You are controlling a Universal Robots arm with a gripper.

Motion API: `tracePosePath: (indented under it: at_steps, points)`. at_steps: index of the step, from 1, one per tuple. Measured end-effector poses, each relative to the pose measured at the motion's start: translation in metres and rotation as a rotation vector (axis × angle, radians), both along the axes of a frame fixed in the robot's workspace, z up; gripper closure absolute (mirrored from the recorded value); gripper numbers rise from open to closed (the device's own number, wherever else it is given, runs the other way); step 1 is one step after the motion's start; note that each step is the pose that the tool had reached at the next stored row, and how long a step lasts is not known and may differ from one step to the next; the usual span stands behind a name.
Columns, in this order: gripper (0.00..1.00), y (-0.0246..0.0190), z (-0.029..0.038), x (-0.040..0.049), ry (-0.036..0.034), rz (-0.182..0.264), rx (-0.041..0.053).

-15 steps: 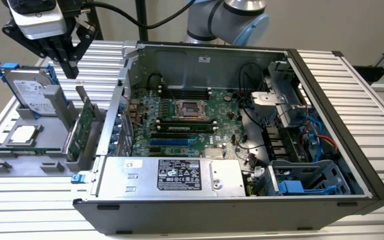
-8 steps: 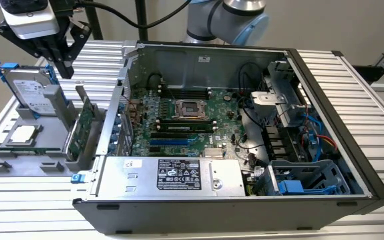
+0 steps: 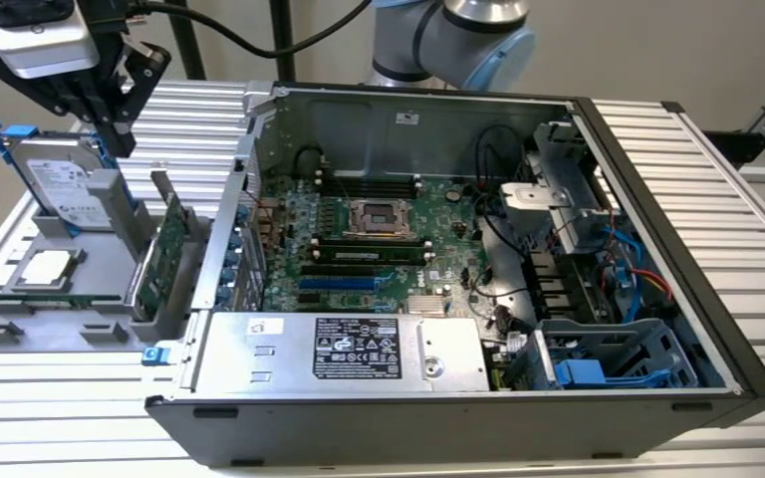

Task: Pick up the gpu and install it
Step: 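Reach for the gpu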

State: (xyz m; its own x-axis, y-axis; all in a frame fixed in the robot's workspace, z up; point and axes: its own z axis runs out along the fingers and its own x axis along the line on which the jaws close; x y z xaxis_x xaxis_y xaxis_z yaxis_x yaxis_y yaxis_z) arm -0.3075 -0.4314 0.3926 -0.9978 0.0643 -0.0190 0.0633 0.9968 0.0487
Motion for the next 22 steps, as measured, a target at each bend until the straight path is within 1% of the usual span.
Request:
tracePosePath:
  at_steps: [22]
  points:
    - [1.00,-0.0002,0.0000,-0.0216,0.0000,0.002,0.0000]
